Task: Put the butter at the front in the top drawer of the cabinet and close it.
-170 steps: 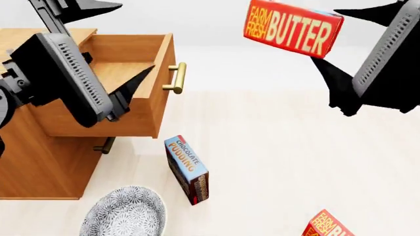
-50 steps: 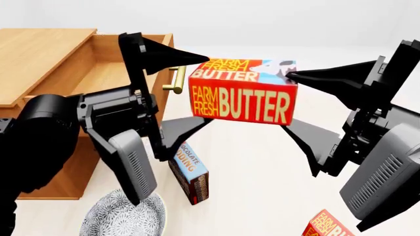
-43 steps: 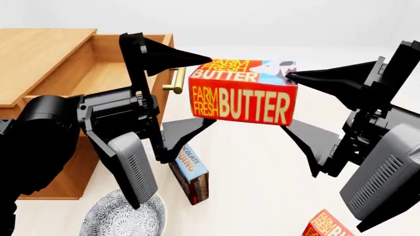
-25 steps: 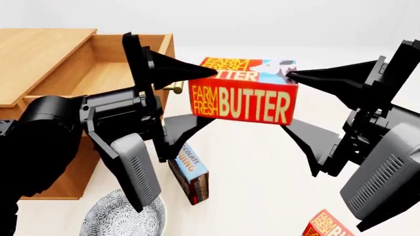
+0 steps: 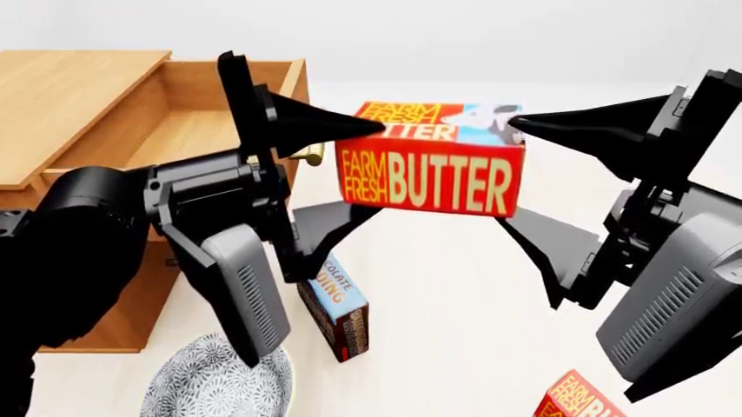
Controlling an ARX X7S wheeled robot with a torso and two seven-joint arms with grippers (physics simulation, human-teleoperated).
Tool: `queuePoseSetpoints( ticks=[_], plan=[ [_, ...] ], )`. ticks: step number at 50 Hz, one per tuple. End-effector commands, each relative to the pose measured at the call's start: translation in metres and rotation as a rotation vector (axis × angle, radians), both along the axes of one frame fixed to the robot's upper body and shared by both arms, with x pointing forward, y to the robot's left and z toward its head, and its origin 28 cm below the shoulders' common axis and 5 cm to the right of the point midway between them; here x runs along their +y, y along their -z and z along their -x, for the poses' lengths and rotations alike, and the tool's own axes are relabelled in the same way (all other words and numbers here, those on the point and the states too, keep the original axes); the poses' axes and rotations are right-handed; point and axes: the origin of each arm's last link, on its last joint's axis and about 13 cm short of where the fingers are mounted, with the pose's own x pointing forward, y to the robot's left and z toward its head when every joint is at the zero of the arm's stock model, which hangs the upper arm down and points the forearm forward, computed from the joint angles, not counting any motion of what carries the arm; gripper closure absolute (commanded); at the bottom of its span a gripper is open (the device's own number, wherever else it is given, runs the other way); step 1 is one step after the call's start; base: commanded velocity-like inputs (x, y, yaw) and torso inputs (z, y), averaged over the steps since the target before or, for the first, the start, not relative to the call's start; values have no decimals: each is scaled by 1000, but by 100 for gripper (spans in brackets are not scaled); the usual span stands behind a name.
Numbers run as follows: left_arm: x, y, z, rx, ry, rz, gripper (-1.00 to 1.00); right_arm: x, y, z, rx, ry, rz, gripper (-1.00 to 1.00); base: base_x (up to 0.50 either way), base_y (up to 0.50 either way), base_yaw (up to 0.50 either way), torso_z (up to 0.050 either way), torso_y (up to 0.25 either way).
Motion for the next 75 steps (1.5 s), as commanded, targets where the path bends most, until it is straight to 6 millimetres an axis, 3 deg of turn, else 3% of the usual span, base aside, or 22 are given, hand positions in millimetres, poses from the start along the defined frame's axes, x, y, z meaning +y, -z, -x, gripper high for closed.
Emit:
queuePoseSetpoints(
  ticks=[1,18,26,42,53,75],
  plan=[
    [4,0,-6,12,-25,9,100,0,-15,4,-82,4,-36,-100,0,0,0,0,0],
    [19,-5,-16,7,-106,34,100,-9,-6,16,-67,45,-29,-100,0,0,0,1,1],
    [25,-20,-17,36,-184,104,100,-14,2,22,-59,71,-40,-100,0,0,0,1,1],
    [31,-42,-20,263,-398,377,100,-17,23,29,-21,100,-100,-100,0,0,0,0,1],
    [37,-65,-22,482,-562,594,100,-13,25,22,-3,110,-155,-100,0,0,0,1,1],
    [50,-69,-37,803,-829,776,100,-10,23,16,-1,146,-227,-100,0,0,0,0,1]
  ],
)
